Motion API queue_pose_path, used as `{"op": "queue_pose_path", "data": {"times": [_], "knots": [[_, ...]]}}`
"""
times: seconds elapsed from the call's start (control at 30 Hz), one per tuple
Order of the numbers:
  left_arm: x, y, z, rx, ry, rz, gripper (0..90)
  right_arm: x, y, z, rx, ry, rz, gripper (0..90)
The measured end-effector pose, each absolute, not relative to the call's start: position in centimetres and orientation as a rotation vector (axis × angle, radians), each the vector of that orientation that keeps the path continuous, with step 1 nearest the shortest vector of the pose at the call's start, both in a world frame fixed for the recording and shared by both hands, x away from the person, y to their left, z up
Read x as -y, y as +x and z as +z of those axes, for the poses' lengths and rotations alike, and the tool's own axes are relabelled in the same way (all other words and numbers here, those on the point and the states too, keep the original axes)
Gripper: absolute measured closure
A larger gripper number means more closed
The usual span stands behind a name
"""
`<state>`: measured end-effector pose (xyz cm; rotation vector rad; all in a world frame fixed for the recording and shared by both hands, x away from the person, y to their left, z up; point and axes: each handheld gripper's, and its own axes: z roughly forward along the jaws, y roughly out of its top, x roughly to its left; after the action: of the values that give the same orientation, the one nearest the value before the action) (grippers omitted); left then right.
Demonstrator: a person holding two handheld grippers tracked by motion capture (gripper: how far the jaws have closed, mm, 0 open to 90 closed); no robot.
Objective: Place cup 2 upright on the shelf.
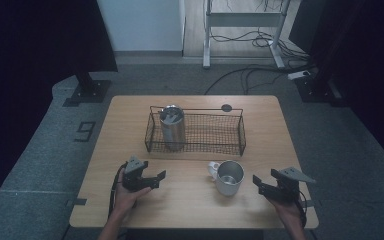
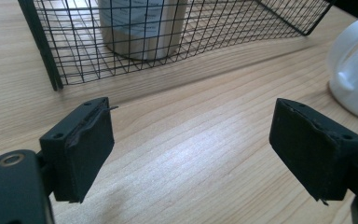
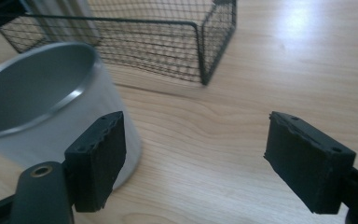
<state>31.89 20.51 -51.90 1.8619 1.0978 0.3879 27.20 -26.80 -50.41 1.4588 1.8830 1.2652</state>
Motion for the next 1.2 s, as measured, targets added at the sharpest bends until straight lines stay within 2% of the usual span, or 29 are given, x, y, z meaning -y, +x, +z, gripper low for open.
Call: {"op": "queue_pose_path", "data": {"times": [0.67, 1.2], "knots": [[-20.5, 32.0, -52.5, -1.099, 1.891, 0.373, 13.8, 24.1, 25.0, -47.0, -1.926, 1.287, 1.404, 19.6], [-20.3, 32.2, -53.0, -1.112, 1.891, 0.340, 13.7, 22.4, 25.1, -46.8, -1.973, 1.239, 1.452, 18.7]]}}
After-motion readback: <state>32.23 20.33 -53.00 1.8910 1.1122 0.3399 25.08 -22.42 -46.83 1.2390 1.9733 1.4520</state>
